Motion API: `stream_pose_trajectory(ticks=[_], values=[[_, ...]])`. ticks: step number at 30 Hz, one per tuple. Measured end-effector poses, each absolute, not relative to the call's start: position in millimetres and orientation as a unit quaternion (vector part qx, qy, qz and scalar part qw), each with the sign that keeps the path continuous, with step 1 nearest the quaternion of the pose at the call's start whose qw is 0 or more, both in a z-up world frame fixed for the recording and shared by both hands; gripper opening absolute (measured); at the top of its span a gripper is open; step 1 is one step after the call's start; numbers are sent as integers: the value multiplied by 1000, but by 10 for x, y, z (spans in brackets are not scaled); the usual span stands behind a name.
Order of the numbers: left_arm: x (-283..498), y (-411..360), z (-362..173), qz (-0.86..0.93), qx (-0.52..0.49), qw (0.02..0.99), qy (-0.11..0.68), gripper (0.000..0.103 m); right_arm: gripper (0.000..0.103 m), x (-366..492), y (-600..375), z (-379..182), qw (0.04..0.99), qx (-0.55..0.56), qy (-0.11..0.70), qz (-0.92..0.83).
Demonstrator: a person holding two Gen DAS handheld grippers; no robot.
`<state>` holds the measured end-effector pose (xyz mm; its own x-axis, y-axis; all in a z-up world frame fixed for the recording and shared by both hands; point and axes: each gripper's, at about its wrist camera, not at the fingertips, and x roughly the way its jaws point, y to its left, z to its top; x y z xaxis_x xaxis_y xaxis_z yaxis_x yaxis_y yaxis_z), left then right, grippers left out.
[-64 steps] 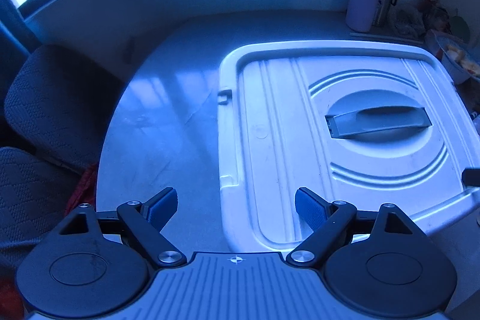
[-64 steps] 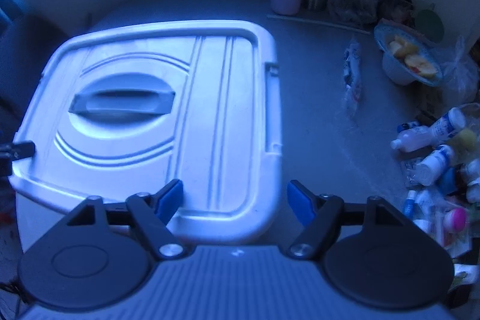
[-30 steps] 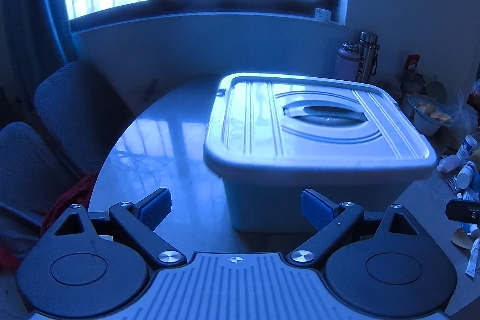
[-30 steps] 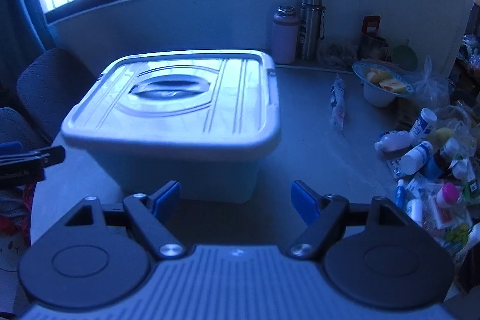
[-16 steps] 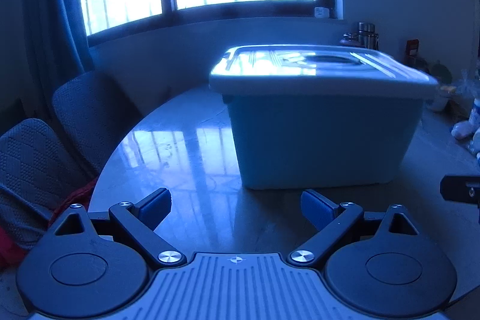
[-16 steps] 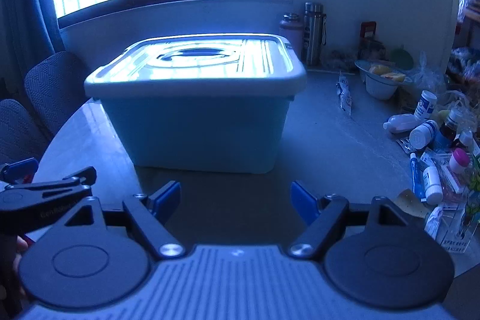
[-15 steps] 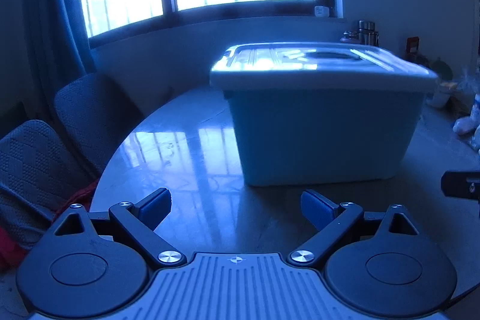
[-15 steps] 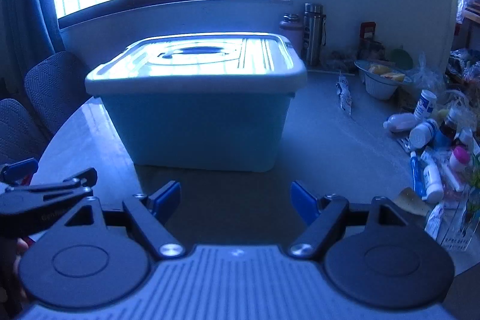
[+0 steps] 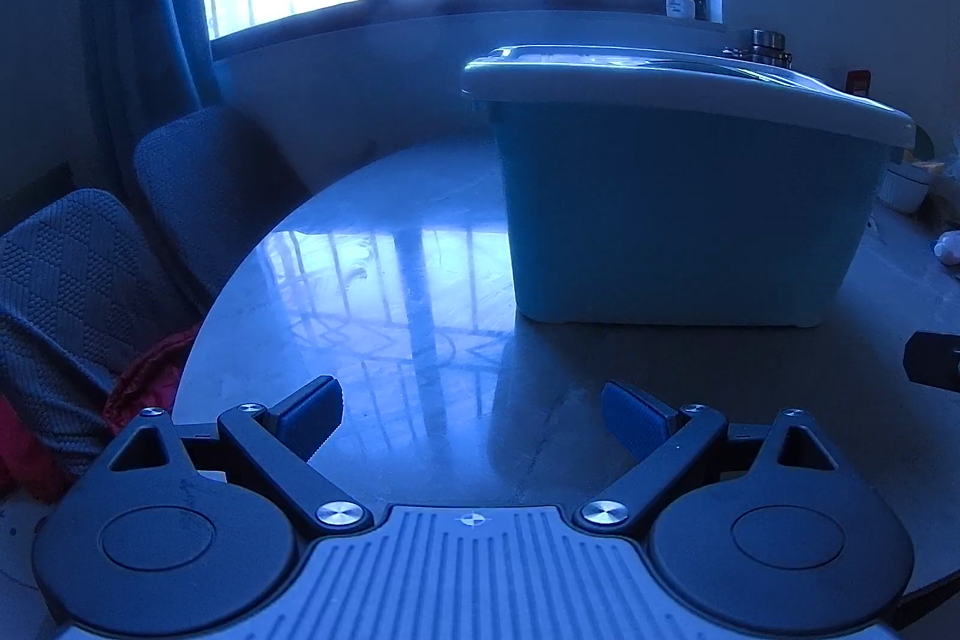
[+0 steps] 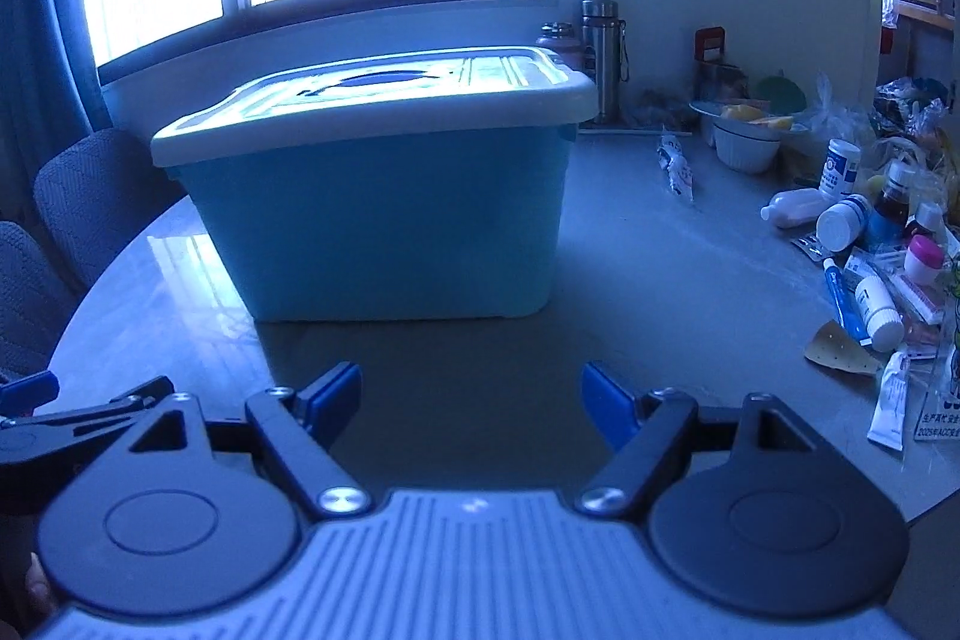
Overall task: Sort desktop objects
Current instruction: 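Open both grippers and pull them back from the lidded bin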
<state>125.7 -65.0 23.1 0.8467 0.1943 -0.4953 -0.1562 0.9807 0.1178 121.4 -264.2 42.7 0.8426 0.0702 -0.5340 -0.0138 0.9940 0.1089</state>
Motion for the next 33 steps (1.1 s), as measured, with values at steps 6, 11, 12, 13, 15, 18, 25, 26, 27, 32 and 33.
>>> stream_pose_trajectory(ticks=[6, 11, 12, 13, 15, 18, 25, 26, 27, 32, 33], values=[[1316, -616, 244, 82, 23, 963, 256, 95, 81, 1199, -2618, 404, 959, 42, 279, 25], [1348, -623, 235, 81, 22, 963, 256, 95, 81, 1201, -2602, 384, 958, 41, 284, 31], [1353, -628, 234, 81, 23, 963, 256, 95, 81, 1203, -2591, 384, 957, 40, 284, 32], [1359, -632, 233, 81, 24, 963, 256, 95, 81, 1204, -2581, 386, 958, 41, 283, 33], [1363, -650, 234, 79, 28, 963, 255, 95, 81, 1199, -2566, 386, 958, 40, 282, 35], [1352, -684, 243, 73, 31, 965, 251, 95, 81, 1190, -2555, 388, 958, 38, 281, 37], [1366, -763, 233, 59, 38, 965, 252, 95, 81, 1208, -2575, 380, 957, 42, 285, 36], [1371, -769, 232, 58, 39, 965, 252, 95, 81, 1212, -2578, 376, 957, 43, 286, 35], [1380, -770, 232, 58, 39, 965, 253, 95, 81, 1216, -2580, 375, 956, 43, 287, 35], [1402, -783, 224, 55, 42, 965, 254, 95, 81, 1236, -2573, 372, 956, 43, 288, 35], [1400, -789, 222, 55, 43, 965, 253, 95, 81, 1240, -2570, 372, 956, 43, 287, 35]])
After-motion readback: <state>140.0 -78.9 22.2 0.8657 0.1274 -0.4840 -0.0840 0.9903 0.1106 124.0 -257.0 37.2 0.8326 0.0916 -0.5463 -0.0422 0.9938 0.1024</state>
